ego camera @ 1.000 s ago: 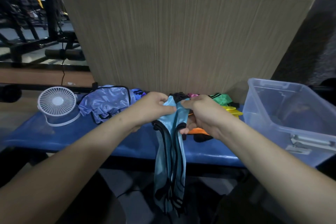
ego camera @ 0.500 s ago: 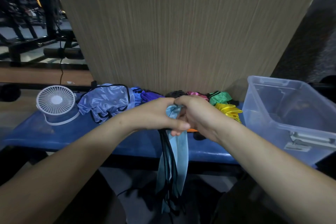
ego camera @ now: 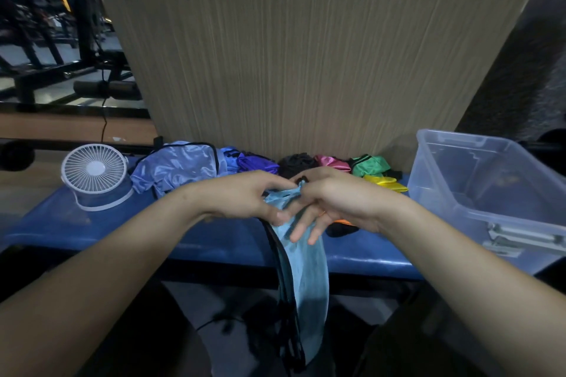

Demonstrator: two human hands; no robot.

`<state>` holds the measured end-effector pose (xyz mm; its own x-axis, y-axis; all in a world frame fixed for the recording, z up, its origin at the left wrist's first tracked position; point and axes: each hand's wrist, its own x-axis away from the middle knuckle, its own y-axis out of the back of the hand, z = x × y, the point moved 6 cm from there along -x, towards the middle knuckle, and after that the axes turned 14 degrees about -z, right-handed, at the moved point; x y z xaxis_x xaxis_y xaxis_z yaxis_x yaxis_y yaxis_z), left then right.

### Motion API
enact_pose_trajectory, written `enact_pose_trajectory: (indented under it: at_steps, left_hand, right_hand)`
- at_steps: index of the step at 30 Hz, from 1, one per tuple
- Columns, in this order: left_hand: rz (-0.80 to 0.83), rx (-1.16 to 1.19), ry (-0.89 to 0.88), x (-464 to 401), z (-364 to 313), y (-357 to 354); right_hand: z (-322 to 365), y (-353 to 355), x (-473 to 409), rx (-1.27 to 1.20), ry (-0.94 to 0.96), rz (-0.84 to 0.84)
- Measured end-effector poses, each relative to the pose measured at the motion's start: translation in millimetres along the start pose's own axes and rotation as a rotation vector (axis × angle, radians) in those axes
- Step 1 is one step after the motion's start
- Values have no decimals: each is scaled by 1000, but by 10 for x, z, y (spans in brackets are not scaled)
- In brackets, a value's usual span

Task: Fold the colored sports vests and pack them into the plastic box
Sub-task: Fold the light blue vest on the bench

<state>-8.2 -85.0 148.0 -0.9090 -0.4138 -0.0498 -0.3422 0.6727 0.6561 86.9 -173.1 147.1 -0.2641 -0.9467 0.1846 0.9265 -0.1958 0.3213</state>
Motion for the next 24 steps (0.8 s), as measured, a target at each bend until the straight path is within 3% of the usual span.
enact_pose_trajectory:
  at_steps: [3, 11, 19, 24]
  left_hand:
    - [-42, 12, 8, -9, 35, 59]
    - [-105, 7, -17, -1, 51, 184]
    - [-175, -318, -116, -17, 95, 207]
    - [-220, -324, -117, -43, 11, 62]
  right_hand:
    - [-48, 80, -29, 217, 46, -96]
    - [73, 257, -37, 951, 399, -524]
    - [68, 220, -68, 799, 529, -456]
    - [124, 99, -102, 740, 618, -486]
